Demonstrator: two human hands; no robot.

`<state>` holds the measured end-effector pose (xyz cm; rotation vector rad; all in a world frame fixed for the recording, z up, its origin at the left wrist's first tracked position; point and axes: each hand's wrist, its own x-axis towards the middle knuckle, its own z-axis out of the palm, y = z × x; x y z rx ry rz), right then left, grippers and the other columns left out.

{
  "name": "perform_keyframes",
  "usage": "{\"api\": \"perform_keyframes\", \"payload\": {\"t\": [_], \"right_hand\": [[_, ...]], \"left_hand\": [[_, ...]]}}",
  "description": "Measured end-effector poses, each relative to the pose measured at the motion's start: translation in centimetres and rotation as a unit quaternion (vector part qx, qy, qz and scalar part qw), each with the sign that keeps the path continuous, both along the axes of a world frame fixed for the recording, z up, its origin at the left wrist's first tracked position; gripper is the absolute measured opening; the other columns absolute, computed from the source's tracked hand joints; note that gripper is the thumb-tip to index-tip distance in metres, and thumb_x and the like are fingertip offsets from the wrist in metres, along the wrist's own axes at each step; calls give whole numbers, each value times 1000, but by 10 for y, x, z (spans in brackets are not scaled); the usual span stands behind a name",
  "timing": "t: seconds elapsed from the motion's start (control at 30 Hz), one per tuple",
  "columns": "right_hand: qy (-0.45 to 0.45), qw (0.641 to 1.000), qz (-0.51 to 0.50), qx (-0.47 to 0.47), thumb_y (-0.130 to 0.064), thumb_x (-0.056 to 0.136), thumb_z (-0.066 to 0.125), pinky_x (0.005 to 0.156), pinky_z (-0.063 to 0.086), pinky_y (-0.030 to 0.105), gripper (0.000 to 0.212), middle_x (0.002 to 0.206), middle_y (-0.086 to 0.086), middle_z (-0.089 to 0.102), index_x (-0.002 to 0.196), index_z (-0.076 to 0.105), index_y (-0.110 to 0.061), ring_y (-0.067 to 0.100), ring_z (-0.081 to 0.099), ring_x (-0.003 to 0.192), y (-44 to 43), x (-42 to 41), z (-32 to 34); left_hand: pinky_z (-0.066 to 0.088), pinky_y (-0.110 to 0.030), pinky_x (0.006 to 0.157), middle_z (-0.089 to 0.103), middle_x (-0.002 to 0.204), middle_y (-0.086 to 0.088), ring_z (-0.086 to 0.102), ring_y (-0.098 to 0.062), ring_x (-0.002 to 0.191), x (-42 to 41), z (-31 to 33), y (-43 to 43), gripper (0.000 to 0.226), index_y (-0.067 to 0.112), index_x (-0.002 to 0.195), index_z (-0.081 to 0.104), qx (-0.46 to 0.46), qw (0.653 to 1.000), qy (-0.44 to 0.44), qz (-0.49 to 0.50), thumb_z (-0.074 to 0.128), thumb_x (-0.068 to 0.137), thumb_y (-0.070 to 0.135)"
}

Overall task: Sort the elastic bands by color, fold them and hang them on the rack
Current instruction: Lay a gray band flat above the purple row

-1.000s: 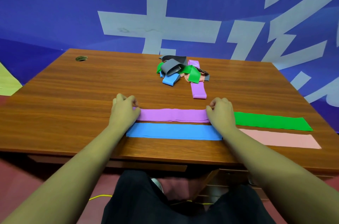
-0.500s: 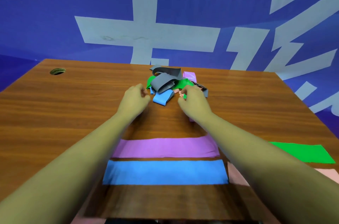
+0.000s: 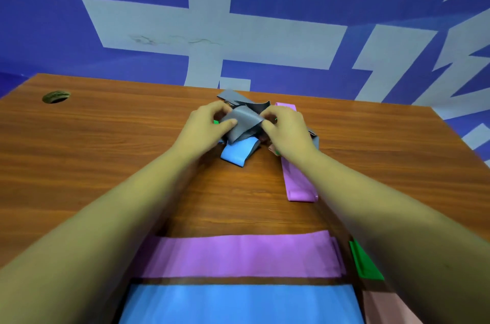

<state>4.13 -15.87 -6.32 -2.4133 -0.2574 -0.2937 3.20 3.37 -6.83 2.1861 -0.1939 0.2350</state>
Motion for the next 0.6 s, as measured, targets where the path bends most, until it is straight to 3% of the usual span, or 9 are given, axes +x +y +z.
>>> {"api": "perform_keyframes", "payload": {"t": [0.07,0.17,0.23,0.33,0.5,0.6], "right_hand": [[-30,999,-10,12,-18,90,60,58,50,22,10,93,0,67,91,71,-19,18,63,68,-1,-5,17],[-86,995,-17,51,-16,88,62,76,52,33,13,92,-2,70,94,73,-15,16,65,80,-2,-16,51],[-106,990,-19,91,-15,87,60,81,53,36,15,86,-4,72,93,74,-13,14,66,81,-1,-25,77],[-125,982,-26,139,-12,85,59,82,55,38,16,83,-2,73,92,73,-12,16,68,83,0,-43,118],[-147,973,-12,175,-12,85,60,77,55,28,14,76,-13,69,87,73,-17,5,65,77,-6,-91,178],[-120,974,-8,193,-16,82,63,77,58,34,11,74,-11,72,82,73,-20,6,68,76,-13,-114,196]], "left_hand": [[45,-19,67,68,87,10,59,-4,76,-3,16,1,3,23,90,64,-45,999,-12,5,66,89,21],[48,-25,76,68,88,7,63,-13,85,-12,49,-1,4,20,88,64,-69,997,-41,12,67,89,18],[46,-15,72,65,83,8,60,-4,79,-24,76,-5,5,17,89,63,-105,992,-66,1,66,90,13],[43,-10,68,66,83,3,57,6,70,-46,114,-10,3,12,94,64,-132,987,-94,-14,65,91,11],[48,-18,76,69,92,-4,62,-9,84,-93,169,-11,8,9,99,66,-153,982,-103,-40,64,92,13],[50,-21,79,69,88,-2,64,-10,83,-123,195,-14,3,14,93,66,-166,978,-106,-62,64,92,13]]}}
